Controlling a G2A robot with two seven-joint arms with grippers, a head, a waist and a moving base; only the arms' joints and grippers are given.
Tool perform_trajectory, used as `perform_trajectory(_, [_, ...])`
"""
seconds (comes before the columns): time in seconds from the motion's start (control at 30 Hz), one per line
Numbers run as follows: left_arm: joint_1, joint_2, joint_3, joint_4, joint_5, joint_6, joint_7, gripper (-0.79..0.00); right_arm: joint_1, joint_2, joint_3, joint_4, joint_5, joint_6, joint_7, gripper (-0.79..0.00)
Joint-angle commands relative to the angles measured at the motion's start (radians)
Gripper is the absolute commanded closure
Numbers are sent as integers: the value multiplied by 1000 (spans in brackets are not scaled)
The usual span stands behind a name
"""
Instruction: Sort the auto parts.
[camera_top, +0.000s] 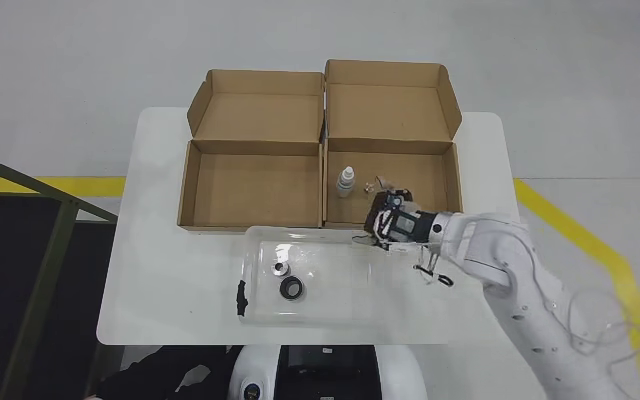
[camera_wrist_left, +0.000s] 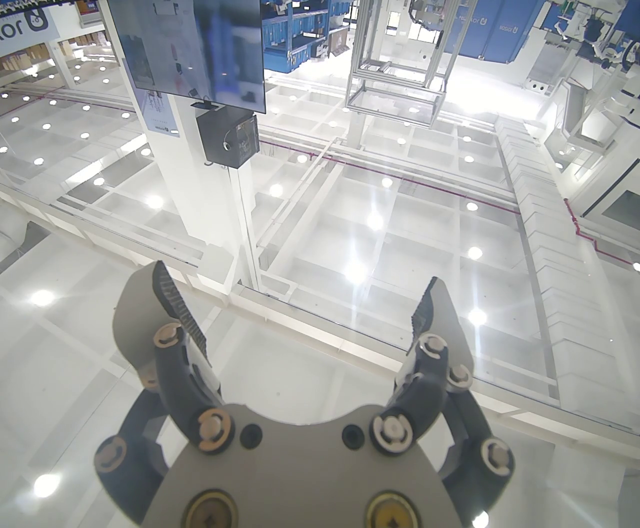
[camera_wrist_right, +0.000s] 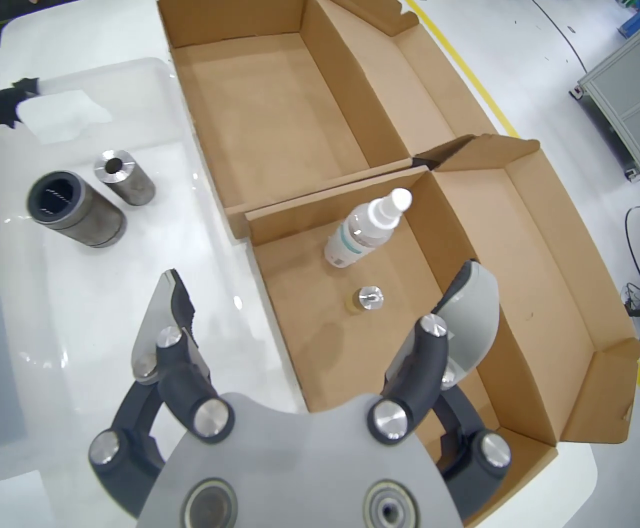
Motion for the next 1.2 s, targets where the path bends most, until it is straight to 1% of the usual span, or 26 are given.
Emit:
perform_trajectory(0.0, [0,0,0,0,0,0,0,-785,-30,4,7,-37,-10,-13,-2,-785])
perform_trajectory(0.17, [0,0,0,0,0,0,0,-785,-79,9,-24,-92,-24,-59,-7,-785])
perform_trajectory(0.33, [0,0,0,0,0,0,0,-785,-83,6,-85,-114,-50,-81,-4,-785])
perform_trajectory(0.7, [0,0,0,0,0,0,0,-785,-23,-17,-244,-73,-112,-72,12,-785])
perform_trajectory(0.97, [0,0,0,0,0,0,0,-785,39,-42,-353,7,-143,-56,19,-785])
perform_trajectory(1.17, [0,0,0,0,0,0,0,-785,85,-62,-408,70,-145,-41,8,-779])
